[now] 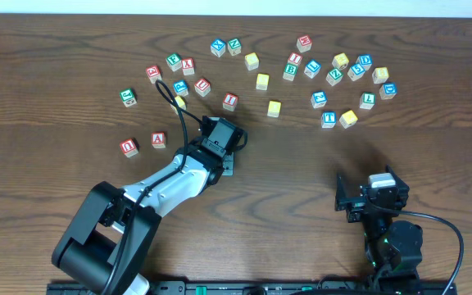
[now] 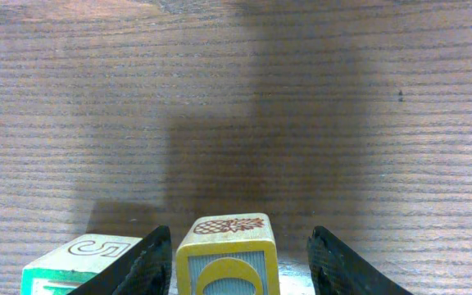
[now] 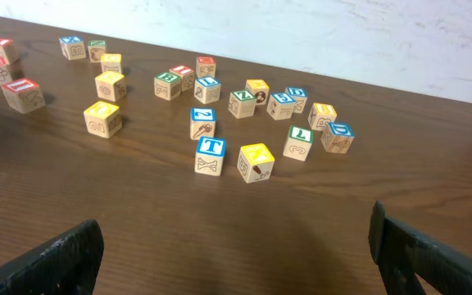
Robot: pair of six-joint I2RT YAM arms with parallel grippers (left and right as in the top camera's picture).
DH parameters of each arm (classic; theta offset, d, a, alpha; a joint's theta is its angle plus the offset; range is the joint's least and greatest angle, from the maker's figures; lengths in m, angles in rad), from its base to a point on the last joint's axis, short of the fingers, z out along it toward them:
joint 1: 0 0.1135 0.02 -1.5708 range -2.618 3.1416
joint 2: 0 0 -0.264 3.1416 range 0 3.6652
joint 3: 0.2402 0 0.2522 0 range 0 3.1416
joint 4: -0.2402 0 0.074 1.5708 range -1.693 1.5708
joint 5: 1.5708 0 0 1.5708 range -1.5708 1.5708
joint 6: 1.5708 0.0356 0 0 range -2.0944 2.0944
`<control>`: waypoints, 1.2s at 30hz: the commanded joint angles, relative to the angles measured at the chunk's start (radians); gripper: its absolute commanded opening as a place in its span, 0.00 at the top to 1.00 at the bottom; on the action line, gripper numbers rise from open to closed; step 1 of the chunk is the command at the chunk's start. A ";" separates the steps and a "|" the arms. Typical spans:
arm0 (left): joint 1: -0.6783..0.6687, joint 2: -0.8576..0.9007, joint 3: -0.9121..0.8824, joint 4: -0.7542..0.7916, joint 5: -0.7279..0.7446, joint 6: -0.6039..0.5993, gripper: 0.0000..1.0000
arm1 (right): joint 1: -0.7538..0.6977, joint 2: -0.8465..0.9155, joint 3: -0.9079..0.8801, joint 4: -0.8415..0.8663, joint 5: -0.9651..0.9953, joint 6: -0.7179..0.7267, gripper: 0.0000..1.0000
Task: Spell out ROBOT
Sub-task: 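Align the yellow O block next to the R block and open the left gripper, then move the left gripper back over the block cluster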
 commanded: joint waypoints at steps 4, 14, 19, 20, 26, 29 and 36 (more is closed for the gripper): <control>0.004 0.011 0.016 0.005 -0.003 0.018 0.47 | -0.004 -0.002 -0.001 -0.004 -0.002 -0.010 0.01; 0.004 0.011 0.050 0.008 -0.014 0.034 0.47 | -0.004 -0.002 -0.001 -0.004 -0.003 -0.010 0.01; 0.005 0.011 0.070 0.008 -0.018 0.075 0.47 | -0.004 -0.002 -0.001 -0.004 -0.002 -0.010 0.01; 0.005 0.011 0.075 0.008 -0.026 0.075 0.47 | -0.004 -0.002 -0.001 -0.004 -0.002 -0.011 0.01; 0.005 0.009 0.139 0.007 -0.085 0.121 0.47 | -0.004 -0.002 -0.001 -0.004 -0.002 -0.010 0.01; 0.006 0.009 0.170 0.006 -0.100 0.153 0.47 | -0.004 -0.002 -0.001 -0.004 -0.002 -0.011 0.01; 0.006 0.007 0.317 -0.076 -0.100 0.190 0.47 | -0.004 -0.002 -0.001 -0.004 -0.002 -0.010 0.01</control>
